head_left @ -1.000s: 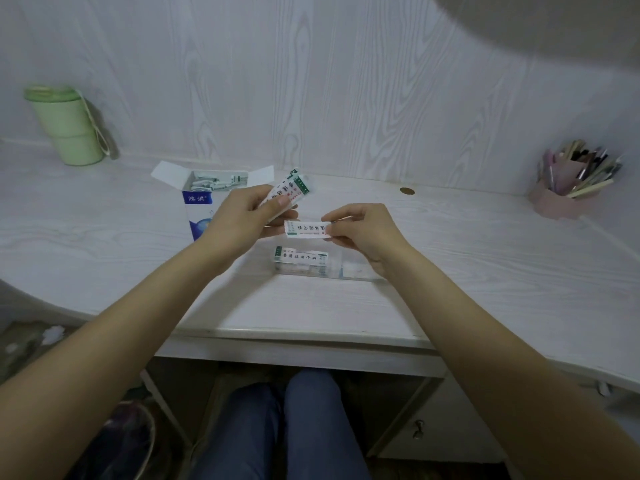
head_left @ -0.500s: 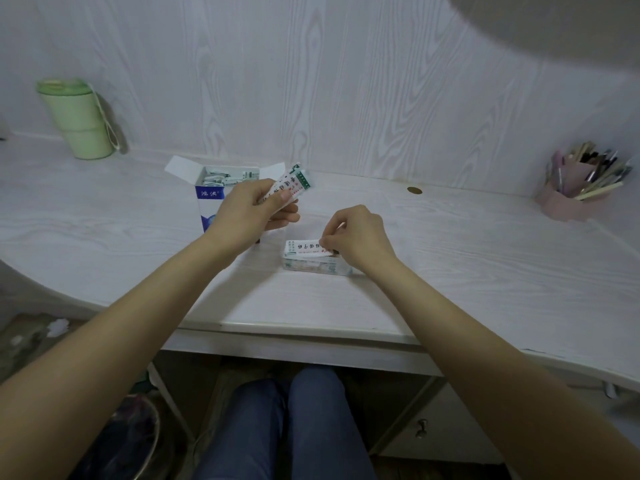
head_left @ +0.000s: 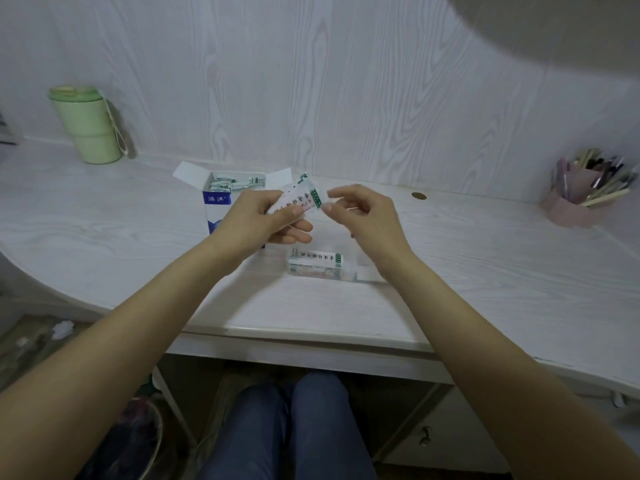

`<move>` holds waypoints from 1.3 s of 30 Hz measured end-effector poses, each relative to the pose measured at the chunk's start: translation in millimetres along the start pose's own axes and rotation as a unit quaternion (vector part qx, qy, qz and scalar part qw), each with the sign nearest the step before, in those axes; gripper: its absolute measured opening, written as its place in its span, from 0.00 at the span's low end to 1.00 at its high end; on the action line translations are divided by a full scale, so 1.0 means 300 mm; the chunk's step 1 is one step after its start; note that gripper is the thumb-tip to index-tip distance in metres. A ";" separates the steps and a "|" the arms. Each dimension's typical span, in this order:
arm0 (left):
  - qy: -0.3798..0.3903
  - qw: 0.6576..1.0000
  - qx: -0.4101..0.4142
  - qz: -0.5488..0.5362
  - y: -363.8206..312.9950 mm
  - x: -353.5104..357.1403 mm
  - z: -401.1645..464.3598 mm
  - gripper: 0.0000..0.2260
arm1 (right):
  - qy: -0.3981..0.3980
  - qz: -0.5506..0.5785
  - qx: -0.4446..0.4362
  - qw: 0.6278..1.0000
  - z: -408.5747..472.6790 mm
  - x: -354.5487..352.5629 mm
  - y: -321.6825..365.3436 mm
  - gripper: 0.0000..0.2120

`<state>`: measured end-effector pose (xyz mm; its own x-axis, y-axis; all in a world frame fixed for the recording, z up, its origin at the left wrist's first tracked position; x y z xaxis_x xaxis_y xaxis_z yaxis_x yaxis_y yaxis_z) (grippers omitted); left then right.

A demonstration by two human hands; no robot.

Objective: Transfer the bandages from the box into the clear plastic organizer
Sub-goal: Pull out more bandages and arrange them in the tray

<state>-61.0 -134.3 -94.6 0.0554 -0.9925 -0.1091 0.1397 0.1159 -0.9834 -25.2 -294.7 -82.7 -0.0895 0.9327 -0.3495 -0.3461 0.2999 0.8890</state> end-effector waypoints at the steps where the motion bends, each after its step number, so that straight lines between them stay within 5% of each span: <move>1: 0.011 1.000 -0.006 -0.003 0.001 0.009 -0.003 0.09 | 0.017 0.025 0.006 1.000 -0.002 0.000 0.008 0.07; 9: 0.029 0.997 -0.026 -0.070 -0.001 0.046 -0.013 0.09 | 0.023 0.031 0.028 0.999 -0.007 0.000 -0.010 0.05; 16: -0.050 0.998 0.024 0.012 -0.006 -0.003 -0.006 0.05 | 0.023 0.027 0.050 0.998 -0.010 -0.005 -0.039 0.08; 22: -0.112 0.992 0.051 -0.014 -0.009 -0.054 -0.006 0.09 | 0.000 -0.034 0.086 0.996 -0.006 -0.015 -0.095 0.06; 39: -0.102 0.993 0.050 -0.026 -0.014 -0.038 -0.023 0.08 | 0.084 -0.290 0.042 0.952 -0.005 0.069 -0.093 0.03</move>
<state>-69.0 -123.8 -90.4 0.2428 -0.9699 -0.0161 0.2455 0.0775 -0.9663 -18.9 -284.0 -115.3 -0.0569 0.5618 -0.8253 -0.3085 0.7763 0.5497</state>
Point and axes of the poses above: each hand's wrist, its own z-axis towards the middle knuckle, its own x-axis out of the palm, y = z × x, the point moved 6 cm from there along z, towards the middle knuckle, and after that the axes turned 3 degrees about -z, right-handed, at the moved point
